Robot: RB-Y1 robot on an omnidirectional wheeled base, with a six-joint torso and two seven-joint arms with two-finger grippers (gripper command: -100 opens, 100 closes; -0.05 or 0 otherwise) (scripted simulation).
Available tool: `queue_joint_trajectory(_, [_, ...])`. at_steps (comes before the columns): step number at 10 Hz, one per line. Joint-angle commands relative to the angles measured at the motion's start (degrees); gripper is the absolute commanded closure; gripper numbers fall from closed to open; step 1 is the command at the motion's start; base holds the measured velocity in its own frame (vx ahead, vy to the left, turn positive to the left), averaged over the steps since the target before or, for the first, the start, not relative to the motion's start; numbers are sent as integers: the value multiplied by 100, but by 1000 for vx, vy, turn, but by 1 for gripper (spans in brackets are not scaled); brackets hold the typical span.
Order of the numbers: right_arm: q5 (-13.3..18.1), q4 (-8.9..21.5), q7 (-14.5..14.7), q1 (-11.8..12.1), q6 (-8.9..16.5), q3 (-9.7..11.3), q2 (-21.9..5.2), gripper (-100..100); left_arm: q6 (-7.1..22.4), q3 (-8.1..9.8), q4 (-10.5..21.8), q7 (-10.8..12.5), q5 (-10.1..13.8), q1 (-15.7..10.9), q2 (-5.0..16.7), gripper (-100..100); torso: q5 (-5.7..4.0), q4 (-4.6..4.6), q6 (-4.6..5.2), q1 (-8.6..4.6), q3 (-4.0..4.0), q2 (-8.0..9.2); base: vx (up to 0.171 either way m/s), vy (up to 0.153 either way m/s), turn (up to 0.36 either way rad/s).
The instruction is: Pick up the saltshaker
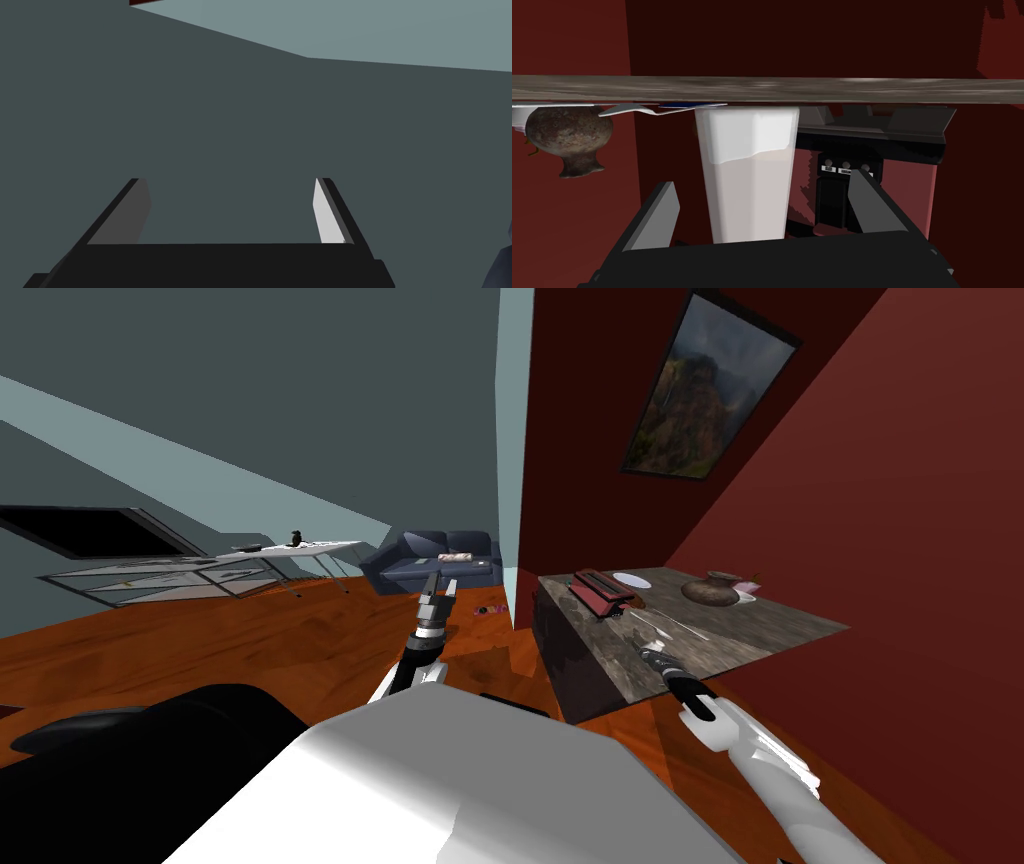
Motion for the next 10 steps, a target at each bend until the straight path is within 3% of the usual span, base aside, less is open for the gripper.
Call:
queue_joint_trajectory(1, [5, 286, -10, -286, -21, 107, -43, -100, 0, 0, 0, 0, 0, 0, 0, 0, 0, 0, 0, 0, 0, 0, -87, 4, 94])
queue_joint_trajectory(3, [5, 537, -10, -527, -21, 107, -43, -100, 0, 0, 0, 0, 0, 0, 0, 0, 0, 2, -1, 1, 4, 8, -65, 8, 23])
queue_joint_trajectory(4, [14, 513, 7, -499, -36, 96, -21, -100, 0, 0, 0, 0, 0, 0, 0, 0, 0, -1, 0, 1, -2, -4, -11, 5, -2])
queue_joint_trajectory(5, [15, 545, 17, -519, -52, 94, -19, 100, 0, 0, 0, 0, 0, 0, 0, 0, -1, -3, 1, -1, -8, -13, 0, 0, 0])
queue_joint_trajectory(9, [14, 541, 14, -518, -51, 91, -21, 100, 0, 0, 0, 0, 0, 1, 0, 0, -3, -9, -2, -2, -17, -27, 0, 0, 0])
queue_joint_trajectory(10, [14, 541, 15, -517, -51, 92, -21, 0, 0, 0, 0, 0, 0, 1, 0, 0, -3, -8, -2, -3, -17, -27, 0, 0, 0])
